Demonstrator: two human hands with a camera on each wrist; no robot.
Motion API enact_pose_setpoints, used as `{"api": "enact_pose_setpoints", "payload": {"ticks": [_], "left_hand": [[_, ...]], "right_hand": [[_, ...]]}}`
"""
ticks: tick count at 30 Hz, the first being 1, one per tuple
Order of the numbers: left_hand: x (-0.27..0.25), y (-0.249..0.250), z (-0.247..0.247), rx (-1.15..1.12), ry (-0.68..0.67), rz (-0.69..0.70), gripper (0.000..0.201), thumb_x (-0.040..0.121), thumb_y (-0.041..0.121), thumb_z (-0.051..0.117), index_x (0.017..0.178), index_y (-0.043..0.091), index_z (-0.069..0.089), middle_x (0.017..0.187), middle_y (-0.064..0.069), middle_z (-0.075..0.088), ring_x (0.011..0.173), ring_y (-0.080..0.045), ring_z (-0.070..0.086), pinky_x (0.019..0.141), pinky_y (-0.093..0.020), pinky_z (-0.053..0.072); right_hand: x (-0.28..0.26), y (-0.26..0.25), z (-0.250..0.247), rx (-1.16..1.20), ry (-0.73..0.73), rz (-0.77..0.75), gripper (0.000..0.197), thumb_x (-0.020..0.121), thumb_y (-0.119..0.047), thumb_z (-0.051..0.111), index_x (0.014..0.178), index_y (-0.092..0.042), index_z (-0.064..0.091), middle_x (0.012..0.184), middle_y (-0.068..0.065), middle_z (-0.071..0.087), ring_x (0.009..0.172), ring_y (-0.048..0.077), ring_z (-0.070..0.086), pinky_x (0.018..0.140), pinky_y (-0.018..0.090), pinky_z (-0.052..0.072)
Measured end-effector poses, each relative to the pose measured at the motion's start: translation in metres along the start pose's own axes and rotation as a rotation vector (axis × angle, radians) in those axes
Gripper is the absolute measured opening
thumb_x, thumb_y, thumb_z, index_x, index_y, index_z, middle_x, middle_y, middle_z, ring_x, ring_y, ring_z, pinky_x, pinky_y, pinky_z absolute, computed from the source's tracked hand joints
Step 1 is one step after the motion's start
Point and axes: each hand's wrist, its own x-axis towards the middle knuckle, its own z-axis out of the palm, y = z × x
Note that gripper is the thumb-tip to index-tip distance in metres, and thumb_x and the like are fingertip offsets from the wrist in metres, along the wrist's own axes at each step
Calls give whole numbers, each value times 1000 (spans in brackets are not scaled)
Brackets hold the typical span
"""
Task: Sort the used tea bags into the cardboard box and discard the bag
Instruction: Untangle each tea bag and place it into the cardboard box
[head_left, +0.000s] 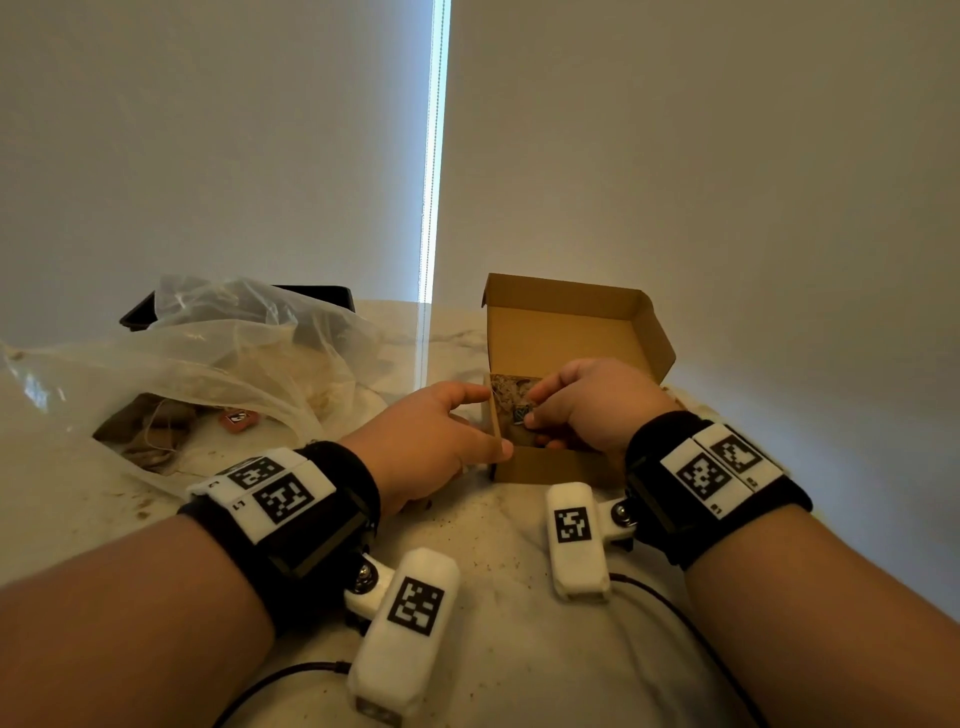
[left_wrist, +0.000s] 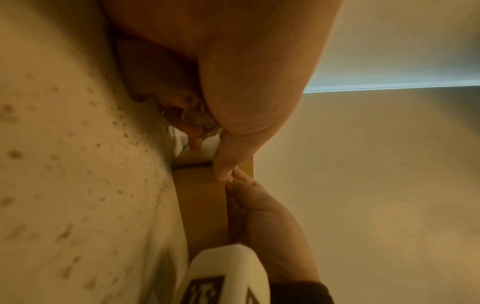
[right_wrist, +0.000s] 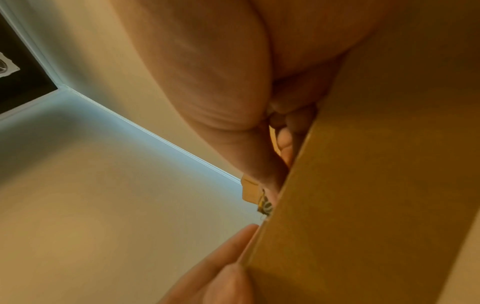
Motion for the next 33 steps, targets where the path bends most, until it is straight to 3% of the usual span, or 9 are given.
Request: {"api": "enact_pose_setpoints", "payload": {"ticks": [5,11,17,20,22,24,25,29,33], "left_hand": [[2,-2,0,-6,3,-3,63,85,25,77,141,36,48,104,3,71,61,-9,61,50,-19,48],[2,-3,-1,22,13,-8,67,85,28,77,143,38,45,102,2,71,67,-13,62,50,-19,50],[2,-2,-3,26,-15,-6,72,84,30,78,145,44,43,115,2,69,65,-9,60,53,-20,46],[2,-3,-3,27,-20,-8,71,84,31,78,145,44,44,116,3,68,70,-11,62,58,-22,47],[1,-3,-3,10,-18,-8,67,84,34,77,143,44,46,113,3,69,72,-13,63,61,-25,50],[-1,-1,-3,-23,11,-11,53,87,43,72,136,40,52,107,4,68,76,-14,63,64,-26,53],[-3,2,-4,-77,37,-25,45,89,49,67,131,35,56,103,4,68,75,-13,61,61,-25,52],[-6,13,-12,-605,103,-41,55,94,62,44,124,20,63,105,-13,71,59,-14,53,44,-23,44],[-9,17,-17,-833,94,-5,64,95,66,35,122,16,65,102,-15,68,59,-17,53,44,-24,42]], "right_hand": [[-2,-4,3,-79,30,-5,21,86,-16,76,104,-16,65,104,9,71,92,23,73,76,30,58],[-14,-1,-3,-100,146,-121,25,96,-38,62,99,-13,66,91,9,75,64,13,63,53,19,51],[-21,-10,6,-155,-28,-106,51,102,-54,38,98,-14,69,94,7,77,80,17,66,71,27,48],[-19,-8,9,-63,-60,-83,55,100,-58,37,94,-13,69,93,8,77,87,21,68,84,33,51],[-19,-7,8,9,-75,-81,55,99,-59,39,91,-12,68,94,11,77,85,22,69,81,34,52],[-21,-6,6,35,-47,-98,50,99,-56,42,92,-13,66,96,12,76,79,20,67,69,29,49],[-23,-6,5,30,-8,-126,45,99,-53,45,93,-14,65,96,12,76,75,18,66,64,27,47],[-28,-5,3,-80,144,-311,25,95,-45,59,89,-22,63,88,2,70,74,11,63,56,19,44],[-33,-8,10,-19,72,-373,16,93,-37,65,87,-22,65,73,-3,65,61,6,60,52,15,47]]}}
